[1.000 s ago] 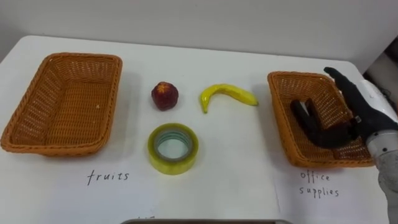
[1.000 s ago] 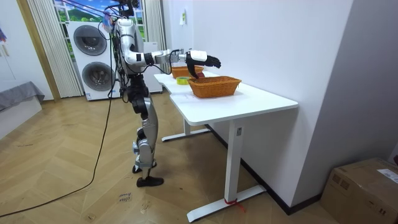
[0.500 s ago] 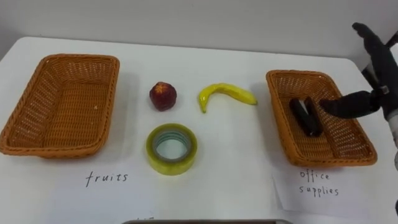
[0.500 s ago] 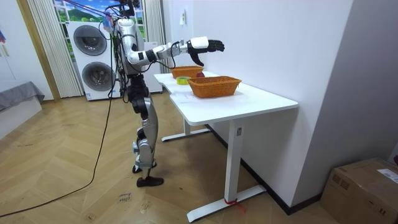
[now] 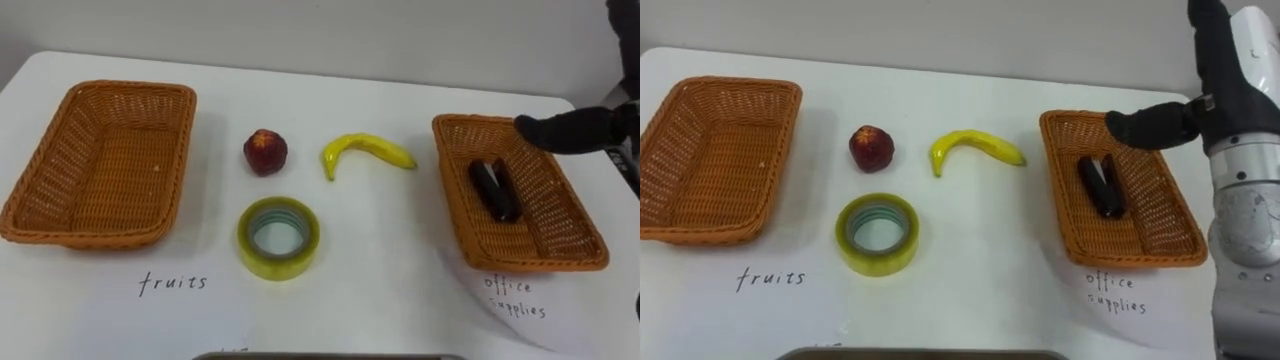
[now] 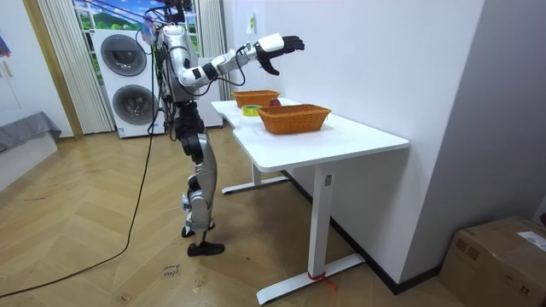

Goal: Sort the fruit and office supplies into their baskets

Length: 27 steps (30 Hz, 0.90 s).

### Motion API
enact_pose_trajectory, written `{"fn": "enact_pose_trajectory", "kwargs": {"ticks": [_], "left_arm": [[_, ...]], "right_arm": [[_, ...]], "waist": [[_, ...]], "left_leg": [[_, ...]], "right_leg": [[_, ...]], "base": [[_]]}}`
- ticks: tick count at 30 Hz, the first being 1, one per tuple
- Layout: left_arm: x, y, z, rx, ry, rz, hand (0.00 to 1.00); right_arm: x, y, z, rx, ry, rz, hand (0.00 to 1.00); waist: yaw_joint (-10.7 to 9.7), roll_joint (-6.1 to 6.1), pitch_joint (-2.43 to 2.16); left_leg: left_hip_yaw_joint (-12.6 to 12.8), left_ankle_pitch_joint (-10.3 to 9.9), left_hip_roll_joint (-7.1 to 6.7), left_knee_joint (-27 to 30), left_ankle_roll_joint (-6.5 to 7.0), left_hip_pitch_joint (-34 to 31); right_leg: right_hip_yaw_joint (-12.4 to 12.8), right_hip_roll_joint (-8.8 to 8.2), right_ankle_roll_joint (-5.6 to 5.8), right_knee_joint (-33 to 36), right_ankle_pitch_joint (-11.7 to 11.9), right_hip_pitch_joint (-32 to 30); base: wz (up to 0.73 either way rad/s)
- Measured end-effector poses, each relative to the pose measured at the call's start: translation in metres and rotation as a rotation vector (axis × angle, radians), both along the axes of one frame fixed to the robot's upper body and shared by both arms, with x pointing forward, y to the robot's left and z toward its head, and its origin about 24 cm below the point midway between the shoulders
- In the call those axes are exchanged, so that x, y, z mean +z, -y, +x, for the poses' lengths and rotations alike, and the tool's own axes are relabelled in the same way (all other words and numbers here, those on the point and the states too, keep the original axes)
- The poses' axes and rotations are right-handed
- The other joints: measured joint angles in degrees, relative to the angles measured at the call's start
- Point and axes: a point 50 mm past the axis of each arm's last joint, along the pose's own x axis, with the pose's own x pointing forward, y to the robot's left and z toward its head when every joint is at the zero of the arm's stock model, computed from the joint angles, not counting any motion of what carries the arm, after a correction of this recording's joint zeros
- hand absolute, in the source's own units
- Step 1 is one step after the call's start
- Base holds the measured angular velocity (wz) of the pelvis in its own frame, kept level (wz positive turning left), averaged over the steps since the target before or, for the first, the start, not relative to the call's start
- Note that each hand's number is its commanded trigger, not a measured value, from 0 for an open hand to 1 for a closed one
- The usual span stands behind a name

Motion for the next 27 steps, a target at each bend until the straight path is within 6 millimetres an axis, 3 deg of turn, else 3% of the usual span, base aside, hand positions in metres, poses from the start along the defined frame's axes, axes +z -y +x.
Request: {"fn": "enact_pose_trajectory", "kwargs": {"ticks": [12,18,27], "left_arm": [[-0.001,0.002,0.004,-0.015,0.001,-0.006,0.00],[-0.001,0.002,0.008,-0.025,0.004,-0.007,0.00],[-0.001,0.002,0.015,-0.030,0.021,-0.009,0.00]], "right_arm": [[0.008,-0.036,0.005,0.152,-0.009,-0.048,0.00],[-0.001,-0.059,0.010,0.249,-0.098,-0.085,0.00],[0.000,-0.069,0.011,0.288,-0.101,-0.073,0.00]], "waist": [[2.8,-0.26,0.05],[4.2,-0.55,0.10],[7.4,-1.06,0.10]], "left_leg": [[-1.1,0.1,-0.15,0.0,0.10,0.0],[-2.1,0.1,-0.19,-0.1,0.10,-0.1],[-2.7,0.1,-0.21,0.0,0.14,-0.1]], "right_leg": [[-1.4,-0.27,0.02,0.0,0.0,0.5],[-2.8,-0.33,0.02,-0.2,0.0,0.8],[-3.5,-0.38,0.02,-0.2,0.0,1.1]], "base": [[0.05],[0.08],[0.03]]}}
